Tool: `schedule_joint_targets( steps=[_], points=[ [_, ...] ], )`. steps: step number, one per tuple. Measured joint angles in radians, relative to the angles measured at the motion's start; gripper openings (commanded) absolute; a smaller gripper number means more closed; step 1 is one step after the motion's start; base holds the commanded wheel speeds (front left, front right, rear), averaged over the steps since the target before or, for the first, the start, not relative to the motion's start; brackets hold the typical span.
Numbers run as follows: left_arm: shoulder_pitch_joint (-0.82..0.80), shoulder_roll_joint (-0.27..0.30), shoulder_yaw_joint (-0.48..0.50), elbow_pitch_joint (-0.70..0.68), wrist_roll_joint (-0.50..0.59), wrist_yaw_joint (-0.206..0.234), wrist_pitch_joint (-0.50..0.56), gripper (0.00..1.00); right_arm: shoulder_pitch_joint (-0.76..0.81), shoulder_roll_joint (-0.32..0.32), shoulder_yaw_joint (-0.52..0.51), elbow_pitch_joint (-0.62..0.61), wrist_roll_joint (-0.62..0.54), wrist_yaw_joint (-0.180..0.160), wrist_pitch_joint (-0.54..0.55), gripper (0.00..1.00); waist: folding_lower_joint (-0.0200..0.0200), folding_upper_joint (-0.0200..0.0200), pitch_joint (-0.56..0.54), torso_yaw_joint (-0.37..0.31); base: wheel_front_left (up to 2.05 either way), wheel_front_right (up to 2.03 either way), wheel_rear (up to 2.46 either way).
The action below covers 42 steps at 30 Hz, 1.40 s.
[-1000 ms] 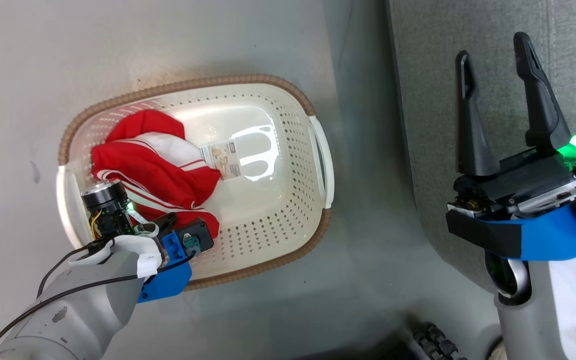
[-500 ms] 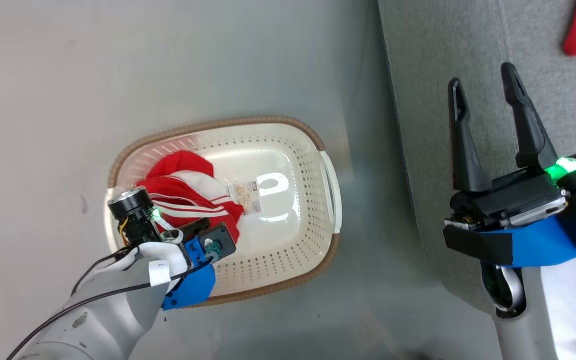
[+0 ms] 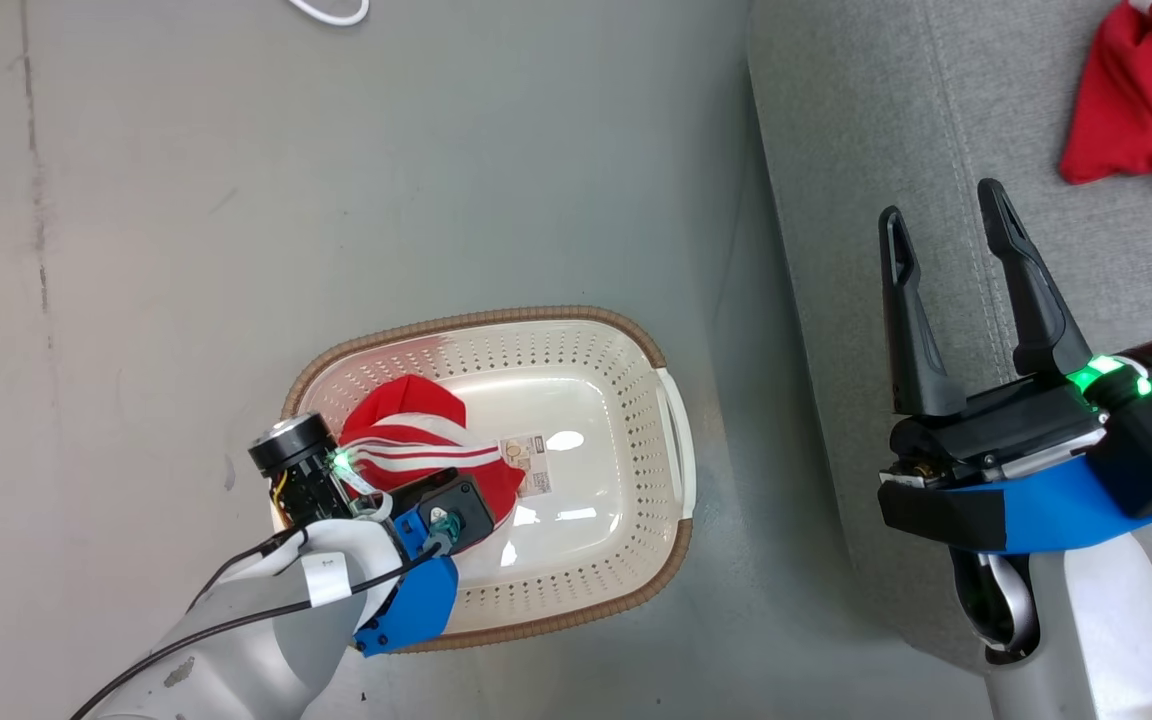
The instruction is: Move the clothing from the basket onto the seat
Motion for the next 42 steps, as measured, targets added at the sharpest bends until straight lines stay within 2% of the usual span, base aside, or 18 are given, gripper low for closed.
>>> schedule_joint_targets(
  steps=[4,5,6,7,14,19,28,30,32,42],
  points=[
    [0.010,-0.004,0.000,-0.008,-0.012,0.000,-0.008,0.00,0.002,0.000,0.004,0.000,0.001,0.000,0.000,1.00,0.0000,-0.0001,-0.012,-0.007,0.00,0.00,0.00],
    [0.009,-0.004,0.000,-0.008,-0.014,0.000,-0.011,0.23,0.004,0.000,0.003,-0.001,0.001,0.000,0.000,1.00,0.0000,0.0000,-0.012,-0.008,0.00,0.00,0.00],
    [0.009,-0.003,0.000,-0.009,-0.020,0.000,-0.016,0.73,0.006,0.000,0.004,0.000,0.001,0.000,0.000,1.00,0.0000,0.0000,-0.012,-0.009,0.00,0.00,0.00],
    [0.008,-0.003,0.000,-0.009,-0.020,0.000,-0.017,1.00,0.006,0.000,0.005,-0.001,0.001,0.000,0.000,1.00,0.0000,0.0000,-0.012,-0.010,0.00,0.00,0.00],
    [0.005,-0.009,0.001,-0.016,-0.073,0.000,-0.034,1.00,0.020,0.000,-0.006,0.003,-0.001,0.000,0.000,1.00,0.0000,0.0000,-0.036,-0.003,0.00,0.00,0.00],
    [0.005,-0.003,0.072,-0.081,-0.157,0.002,-0.037,1.00,0.030,0.000,-0.009,0.012,-0.002,0.000,0.000,1.00,0.0000,0.0000,-0.080,0.015,0.00,0.00,0.00],
    [0.106,0.059,0.307,-0.355,-0.199,0.105,-0.038,1.00,0.086,0.000,-0.018,0.035,-0.003,0.000,0.000,1.00,0.0000,0.0000,-0.200,0.056,0.00,0.00,0.00],
    [0.141,0.071,0.371,-0.415,-0.199,0.128,-0.038,1.00,0.100,0.000,-0.021,0.041,-0.004,0.000,0.000,1.00,-0.0001,0.0000,-0.230,0.065,0.00,0.00,0.00],
    [0.202,0.081,0.478,-0.501,-0.195,0.154,-0.039,1.00,0.127,0.000,-0.027,0.047,-0.004,0.000,0.000,1.00,-0.0001,0.0000,-0.273,0.075,0.00,0.00,0.00],
    [0.441,0.092,0.802,-0.783,-0.115,0.200,-0.039,1.00,0.208,0.000,-0.063,0.054,-0.002,0.000,0.000,1.00,-0.0001,0.0000,-0.399,0.093,0.00,0.00,0.00]
  ],
)
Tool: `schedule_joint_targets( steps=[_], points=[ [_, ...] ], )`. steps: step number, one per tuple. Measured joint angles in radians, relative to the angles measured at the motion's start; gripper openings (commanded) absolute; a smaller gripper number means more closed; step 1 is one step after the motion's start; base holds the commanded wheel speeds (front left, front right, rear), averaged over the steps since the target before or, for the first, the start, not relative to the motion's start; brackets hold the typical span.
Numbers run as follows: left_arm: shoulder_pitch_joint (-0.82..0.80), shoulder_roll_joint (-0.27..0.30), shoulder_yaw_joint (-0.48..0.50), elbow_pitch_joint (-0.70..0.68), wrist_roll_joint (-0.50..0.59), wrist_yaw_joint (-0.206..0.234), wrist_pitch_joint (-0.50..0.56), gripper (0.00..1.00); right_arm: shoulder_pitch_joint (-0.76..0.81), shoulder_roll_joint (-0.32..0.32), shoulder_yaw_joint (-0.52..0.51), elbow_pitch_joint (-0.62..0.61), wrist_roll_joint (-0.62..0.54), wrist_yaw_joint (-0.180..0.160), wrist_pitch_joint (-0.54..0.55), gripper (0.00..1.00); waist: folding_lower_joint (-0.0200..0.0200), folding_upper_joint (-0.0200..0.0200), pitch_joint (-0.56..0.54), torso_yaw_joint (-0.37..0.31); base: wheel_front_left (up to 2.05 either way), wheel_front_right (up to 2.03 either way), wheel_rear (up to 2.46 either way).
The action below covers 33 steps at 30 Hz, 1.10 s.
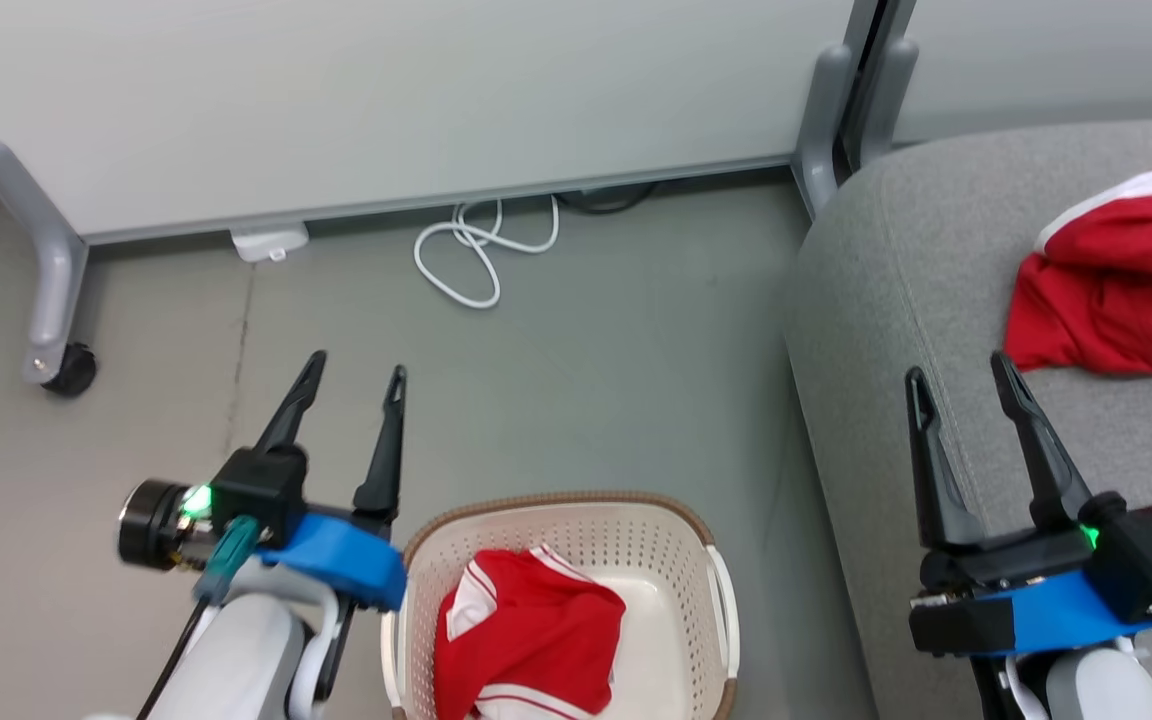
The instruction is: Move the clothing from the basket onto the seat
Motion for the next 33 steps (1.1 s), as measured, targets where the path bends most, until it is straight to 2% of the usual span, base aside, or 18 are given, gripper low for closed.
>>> schedule_joint_targets(
  steps=[8,13,23,33],
  points=[
    [0.185,-0.015,0.175,-0.142,0.074,0.001,-0.001,1.00,0.073,0.000,-0.027,0.000,0.002,0.000,0.000,1.00,0.0000,0.0000,-0.080,0.012,0.00,0.00,0.00],
    [0.285,-0.035,0.248,-0.197,0.107,-0.004,-0.001,1.00,0.120,0.000,-0.043,-0.001,0.011,0.000,0.000,1.00,0.0000,0.0000,-0.118,0.022,0.00,0.00,0.00],
    [0.408,-0.070,0.345,-0.239,0.147,-0.028,-0.001,1.00,0.194,0.000,-0.077,-0.002,0.034,0.000,0.000,1.00,0.0000,0.0000,-0.154,0.040,0.00,0.00,0.00],
    [0.448,-0.105,0.403,-0.247,0.180,-0.057,-0.001,1.00,0.213,0.000,-0.082,0.001,0.039,0.000,0.000,1.00,0.0002,0.0000,-0.170,0.052,0.00,0.00,0.00]
  ],
)
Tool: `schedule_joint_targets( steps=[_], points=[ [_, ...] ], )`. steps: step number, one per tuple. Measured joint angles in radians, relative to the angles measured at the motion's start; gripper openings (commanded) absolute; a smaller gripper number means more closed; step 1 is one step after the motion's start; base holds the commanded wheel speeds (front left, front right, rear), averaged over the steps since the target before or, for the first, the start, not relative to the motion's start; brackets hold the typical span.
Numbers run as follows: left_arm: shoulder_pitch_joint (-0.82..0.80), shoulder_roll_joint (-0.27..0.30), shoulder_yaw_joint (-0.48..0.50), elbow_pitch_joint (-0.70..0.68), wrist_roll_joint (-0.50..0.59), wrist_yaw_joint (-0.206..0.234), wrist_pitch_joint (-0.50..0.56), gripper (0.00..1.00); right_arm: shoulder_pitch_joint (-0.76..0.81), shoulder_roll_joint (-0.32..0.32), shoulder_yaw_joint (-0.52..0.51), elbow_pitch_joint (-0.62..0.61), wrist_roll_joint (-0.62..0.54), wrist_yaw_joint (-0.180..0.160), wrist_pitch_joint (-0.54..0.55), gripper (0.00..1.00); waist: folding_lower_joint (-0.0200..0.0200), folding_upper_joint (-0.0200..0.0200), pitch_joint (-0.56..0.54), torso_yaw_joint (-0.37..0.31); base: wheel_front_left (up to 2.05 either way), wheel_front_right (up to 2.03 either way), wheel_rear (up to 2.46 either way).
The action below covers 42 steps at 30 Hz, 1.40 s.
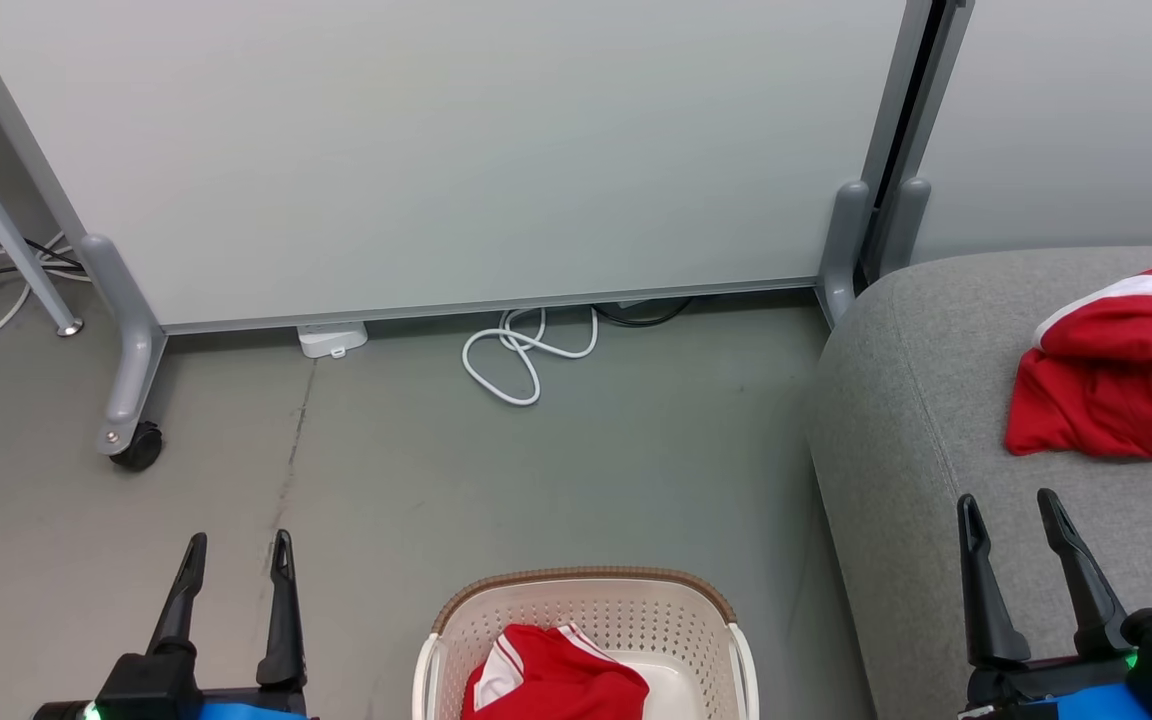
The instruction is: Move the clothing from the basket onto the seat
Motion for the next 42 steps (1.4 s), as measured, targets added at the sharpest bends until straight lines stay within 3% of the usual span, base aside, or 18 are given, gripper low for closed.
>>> schedule_joint_targets(
  steps=[12,19,25,32,42],
  points=[
    [0.003,-0.026,0.034,0.004,0.040,-0.040,0.000,1.00,0.005,0.000,0.005,0.004,0.004,0.000,0.000,1.00,0.0000,0.0000,-0.003,0.002,0.00,0.00,0.00],
    [-0.043,0.002,-0.019,0.060,0.100,-0.091,0.000,1.00,-0.008,0.000,0.024,0.005,0.004,0.000,0.000,1.00,0.0001,0.0000,0.017,-0.009,0.00,0.00,0.00],
    [-0.158,0.037,-0.131,0.158,0.148,-0.126,0.000,1.00,-0.054,0.000,0.057,-0.003,-0.015,0.000,0.000,1.00,0.0001,0.0000,0.077,-0.034,0.00,0.00,0.00],
    [-0.342,0.070,-0.318,0.334,0.188,-0.137,0.000,1.00,-0.152,0.000,0.098,-0.021,-0.038,0.000,0.000,1.00,0.0003,-0.0001,0.199,-0.075,0.00,0.00,0.00],
    [-0.570,0.108,-0.585,0.632,0.136,-0.141,0.000,1.00,-0.286,0.000,0.151,-0.046,-0.046,0.000,0.000,1.00,0.0003,-0.0001,0.390,-0.145,0.00,0.00,0.00]
  ],
)
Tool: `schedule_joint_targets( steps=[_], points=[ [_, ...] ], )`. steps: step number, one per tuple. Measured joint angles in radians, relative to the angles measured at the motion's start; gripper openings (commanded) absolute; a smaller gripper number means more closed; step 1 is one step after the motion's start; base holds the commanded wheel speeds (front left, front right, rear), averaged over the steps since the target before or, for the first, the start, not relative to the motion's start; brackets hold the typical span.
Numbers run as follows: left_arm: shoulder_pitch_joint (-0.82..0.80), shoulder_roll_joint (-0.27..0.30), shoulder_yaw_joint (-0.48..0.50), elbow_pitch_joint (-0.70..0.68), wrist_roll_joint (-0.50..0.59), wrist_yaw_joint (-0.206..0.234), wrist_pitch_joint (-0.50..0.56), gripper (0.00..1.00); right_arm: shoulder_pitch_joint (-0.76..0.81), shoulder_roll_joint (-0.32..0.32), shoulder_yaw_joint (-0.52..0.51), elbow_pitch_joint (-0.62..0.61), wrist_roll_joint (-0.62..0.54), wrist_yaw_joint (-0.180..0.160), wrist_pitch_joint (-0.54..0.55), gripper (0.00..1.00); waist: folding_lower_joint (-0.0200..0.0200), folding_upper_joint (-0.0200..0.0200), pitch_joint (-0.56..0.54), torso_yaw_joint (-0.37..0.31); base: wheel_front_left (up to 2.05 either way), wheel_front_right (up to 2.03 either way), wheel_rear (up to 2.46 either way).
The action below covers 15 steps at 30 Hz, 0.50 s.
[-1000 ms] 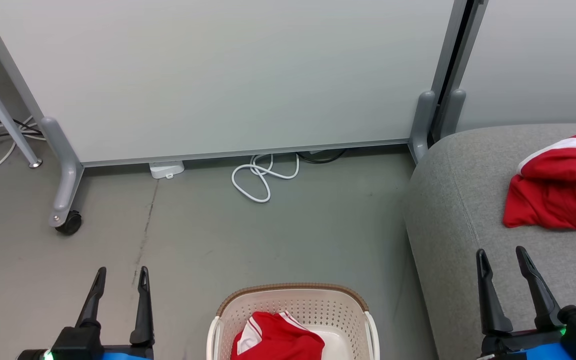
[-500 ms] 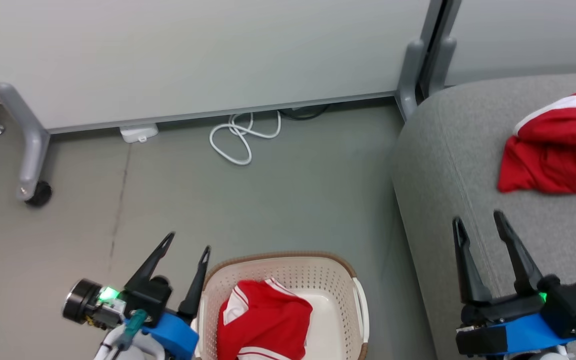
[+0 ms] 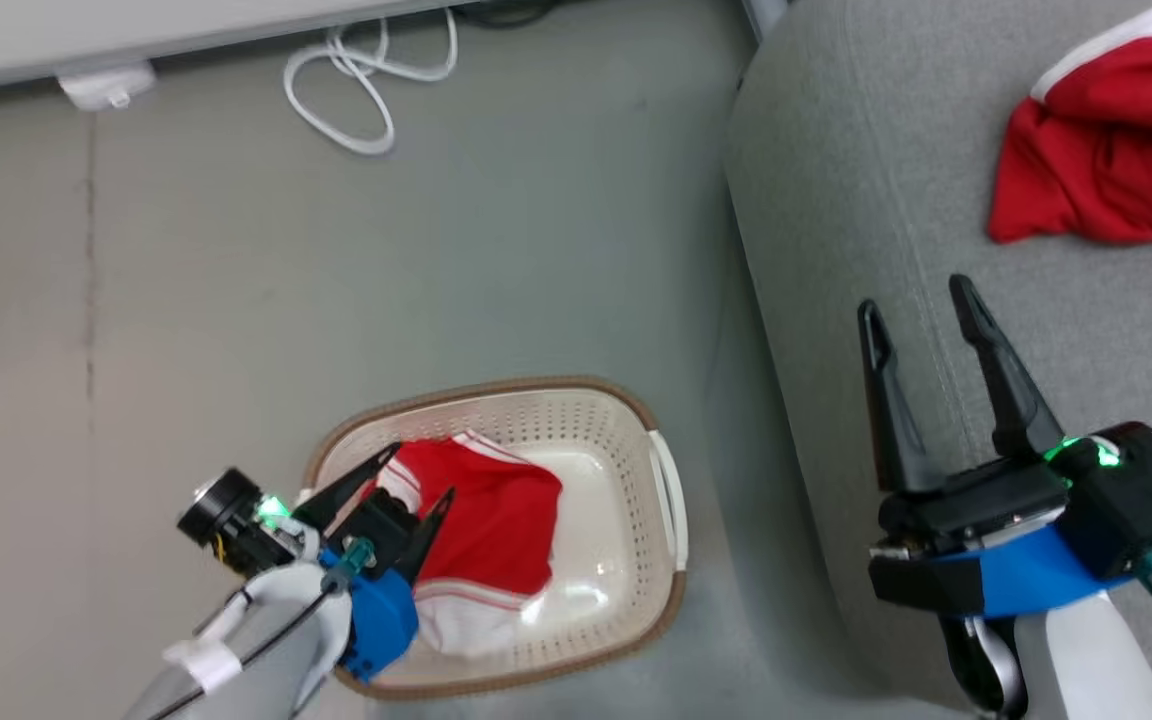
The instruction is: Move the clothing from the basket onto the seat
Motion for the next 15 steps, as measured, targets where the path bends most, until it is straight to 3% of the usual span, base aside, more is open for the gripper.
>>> schedule_joint_targets(
  steps=[15],
  points=[
    [-0.297,0.002,-0.317,0.376,-0.052,0.000,0.046,1.00,-0.178,0.000,0.054,-0.050,-0.009,0.000,0.000,1.00,0.0000,0.0000,0.294,-0.082,0.00,0.00,0.00]
  ],
)
